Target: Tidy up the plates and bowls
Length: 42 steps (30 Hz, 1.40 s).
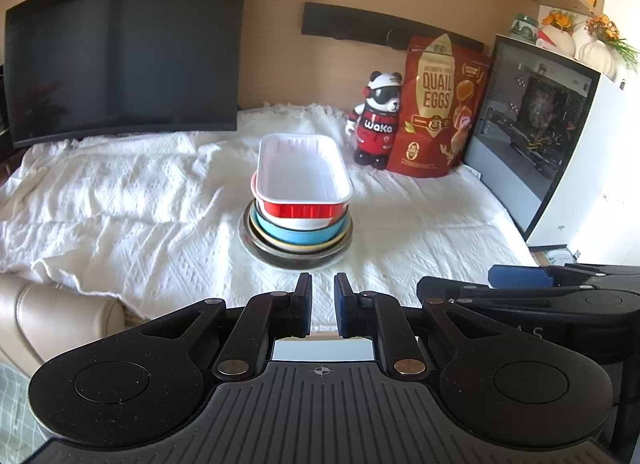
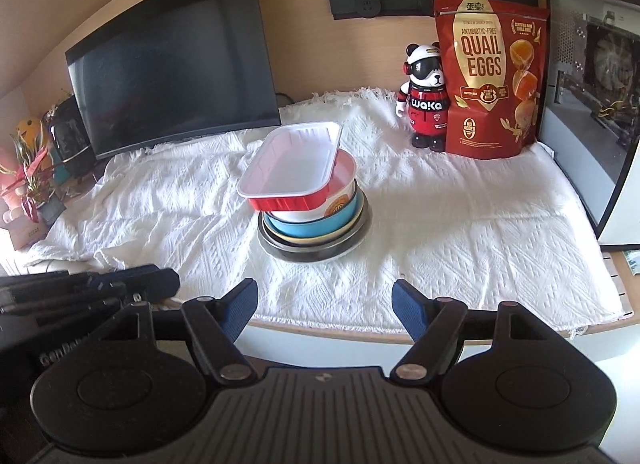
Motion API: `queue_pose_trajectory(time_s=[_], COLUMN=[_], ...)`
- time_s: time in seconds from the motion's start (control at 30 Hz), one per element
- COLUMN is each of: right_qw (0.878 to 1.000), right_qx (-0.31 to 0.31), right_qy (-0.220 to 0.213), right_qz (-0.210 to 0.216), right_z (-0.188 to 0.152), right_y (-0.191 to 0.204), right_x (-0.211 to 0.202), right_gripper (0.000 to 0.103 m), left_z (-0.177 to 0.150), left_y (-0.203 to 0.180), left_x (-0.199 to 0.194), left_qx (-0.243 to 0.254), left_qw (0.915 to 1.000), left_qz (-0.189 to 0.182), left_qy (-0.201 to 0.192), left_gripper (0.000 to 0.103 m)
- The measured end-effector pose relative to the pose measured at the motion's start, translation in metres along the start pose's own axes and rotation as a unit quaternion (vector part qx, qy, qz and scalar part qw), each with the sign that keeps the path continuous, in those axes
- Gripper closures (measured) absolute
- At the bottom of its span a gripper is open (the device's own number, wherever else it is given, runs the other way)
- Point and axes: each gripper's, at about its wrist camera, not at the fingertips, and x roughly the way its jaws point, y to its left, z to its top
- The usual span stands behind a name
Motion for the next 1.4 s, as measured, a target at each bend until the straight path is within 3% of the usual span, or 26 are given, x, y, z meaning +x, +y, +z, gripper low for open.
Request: queue_pose_trajectory(time_s=[0.67,1.4], right_qw=[1.0,0.999], right_qx=[-0.003,-0.003], right_qy=[0.022,0.032], right_qz=[0.007,0.007], right_z=[-0.005,-0.006], right_y=[0.003,0.005], right_x=[0.005,0.009], right_gripper=[0.028,0.028], left_z=[-0.005,-0.005], left_y=[0.002,0.004], left_x=[0.008,0.008], left_qx=[-0.007,-0.012], left_qw=[0.9993,0.999], left_qz=[0.003,0.0], left_qy=[0.038,0.042], left_gripper=[0.089,0.089])
